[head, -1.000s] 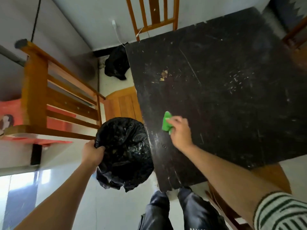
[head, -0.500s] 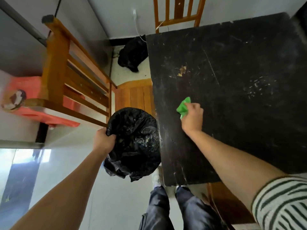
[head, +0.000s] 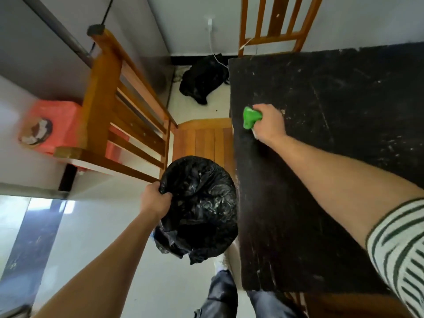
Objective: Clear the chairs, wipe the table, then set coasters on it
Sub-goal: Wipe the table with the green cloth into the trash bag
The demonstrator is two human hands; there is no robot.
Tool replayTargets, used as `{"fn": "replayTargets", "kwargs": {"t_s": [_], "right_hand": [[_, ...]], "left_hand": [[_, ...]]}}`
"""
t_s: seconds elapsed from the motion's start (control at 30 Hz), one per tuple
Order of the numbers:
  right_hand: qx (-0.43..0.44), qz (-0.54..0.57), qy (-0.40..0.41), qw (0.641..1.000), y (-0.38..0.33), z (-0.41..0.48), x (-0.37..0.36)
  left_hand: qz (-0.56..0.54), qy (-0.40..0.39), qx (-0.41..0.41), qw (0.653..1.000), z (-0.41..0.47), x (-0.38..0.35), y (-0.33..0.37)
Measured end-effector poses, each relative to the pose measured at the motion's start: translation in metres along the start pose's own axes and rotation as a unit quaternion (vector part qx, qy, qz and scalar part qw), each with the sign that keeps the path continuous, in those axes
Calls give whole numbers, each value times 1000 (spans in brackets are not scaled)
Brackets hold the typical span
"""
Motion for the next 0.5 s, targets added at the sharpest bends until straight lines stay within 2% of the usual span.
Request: {"fn": "replayTargets", "kwargs": {"t_s": [0.1, 0.2, 0.37, 0.5], "right_hand": [[-7, -62, -13, 998, 2, 57, -7], [3, -104, -51, 993, -2, 57, -38], [112, -9, -54, 992, 2, -70, -72], [183, 40, -148, 971, 0, -200, -82]], "left_hand": [[7, -15, -3, 1000, 13, -4, -2], [1, -20, -7, 1000, 22, -4, -9], [1, -26, 2, 1000, 17, -3, -15], [28, -39, 10, 999, 4, 2, -16]]}}
Point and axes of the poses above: each hand's wrist, its own z-axis towards the middle knuckle, its own x-axis out of the back of the hand, y = z × x, the point moved 4 cm from there along z, towards the middle knuckle, and after that the axes turned 3 degrees about z, right-handed, at the moved point
